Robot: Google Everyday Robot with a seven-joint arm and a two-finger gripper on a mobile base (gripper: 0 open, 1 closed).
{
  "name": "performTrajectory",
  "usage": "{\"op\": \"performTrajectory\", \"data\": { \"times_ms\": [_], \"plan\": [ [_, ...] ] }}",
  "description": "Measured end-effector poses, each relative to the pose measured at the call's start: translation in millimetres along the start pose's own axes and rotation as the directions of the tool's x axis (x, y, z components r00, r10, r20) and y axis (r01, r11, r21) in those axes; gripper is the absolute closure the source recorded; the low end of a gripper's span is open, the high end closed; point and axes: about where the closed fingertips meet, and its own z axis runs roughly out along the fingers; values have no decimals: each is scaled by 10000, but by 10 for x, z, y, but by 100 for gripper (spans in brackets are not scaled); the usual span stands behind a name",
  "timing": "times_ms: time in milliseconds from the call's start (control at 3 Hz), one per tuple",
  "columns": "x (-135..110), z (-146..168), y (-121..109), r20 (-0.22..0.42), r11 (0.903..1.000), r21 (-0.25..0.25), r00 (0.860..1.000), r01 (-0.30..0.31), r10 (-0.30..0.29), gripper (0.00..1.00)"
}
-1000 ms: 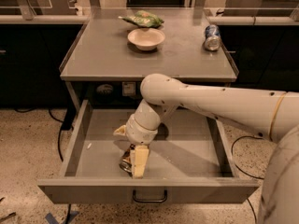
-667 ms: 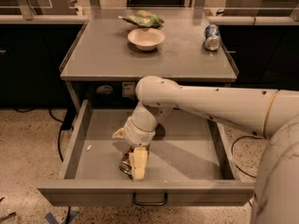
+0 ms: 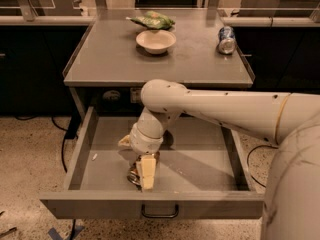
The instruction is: Pick orange can from top drawer and place on counter
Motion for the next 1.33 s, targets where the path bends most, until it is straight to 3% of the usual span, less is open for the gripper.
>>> {"op": "performTrajectory", "data": {
  "times_ms": [667,1000,1333],
  "plan": [
    [26,-20,-128,-163,9999,45,9998,145,-144,0],
    [245,30,-402,-502,9999,30,9987,105,-104,0],
    [245,31,-402,-502,9999,29,9987,105,-104,1]
  ]
}}
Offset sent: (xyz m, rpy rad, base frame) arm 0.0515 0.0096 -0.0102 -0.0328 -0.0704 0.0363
